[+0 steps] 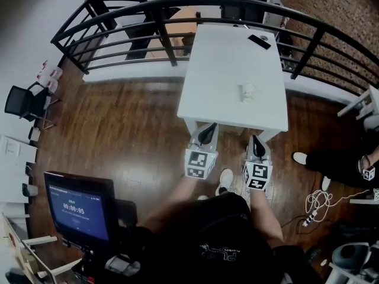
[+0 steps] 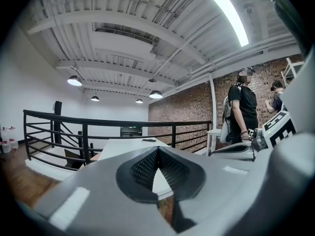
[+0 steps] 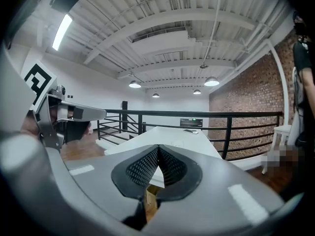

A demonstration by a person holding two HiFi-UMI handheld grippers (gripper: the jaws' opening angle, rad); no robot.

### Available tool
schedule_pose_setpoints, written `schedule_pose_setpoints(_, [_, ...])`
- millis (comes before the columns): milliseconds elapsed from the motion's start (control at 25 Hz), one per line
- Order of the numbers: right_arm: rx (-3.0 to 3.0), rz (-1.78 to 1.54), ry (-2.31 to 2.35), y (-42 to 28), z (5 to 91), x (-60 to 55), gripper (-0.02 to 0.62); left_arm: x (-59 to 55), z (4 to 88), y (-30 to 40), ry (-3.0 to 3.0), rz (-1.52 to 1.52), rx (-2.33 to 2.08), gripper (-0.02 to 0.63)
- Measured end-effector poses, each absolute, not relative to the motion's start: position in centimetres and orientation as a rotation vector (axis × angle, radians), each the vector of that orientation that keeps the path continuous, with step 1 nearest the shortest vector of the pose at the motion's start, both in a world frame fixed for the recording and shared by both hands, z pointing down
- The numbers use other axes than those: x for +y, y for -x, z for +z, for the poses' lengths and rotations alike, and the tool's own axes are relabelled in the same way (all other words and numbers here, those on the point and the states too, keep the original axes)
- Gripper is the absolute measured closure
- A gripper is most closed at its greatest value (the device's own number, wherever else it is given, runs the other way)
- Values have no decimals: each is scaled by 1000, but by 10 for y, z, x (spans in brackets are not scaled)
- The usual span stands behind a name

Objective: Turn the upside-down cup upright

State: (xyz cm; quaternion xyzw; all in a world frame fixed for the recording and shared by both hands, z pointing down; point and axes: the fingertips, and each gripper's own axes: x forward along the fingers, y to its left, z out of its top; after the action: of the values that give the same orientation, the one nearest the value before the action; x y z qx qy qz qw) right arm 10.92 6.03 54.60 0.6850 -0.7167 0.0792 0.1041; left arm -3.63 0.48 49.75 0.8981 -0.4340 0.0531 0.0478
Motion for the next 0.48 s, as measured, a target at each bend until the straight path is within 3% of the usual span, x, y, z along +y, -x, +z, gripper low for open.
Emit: schedule_pose_setpoints(480, [-2149,302,-1965,-157,562,-25,583,-77,518,-11,-2684,204,-1363,606])
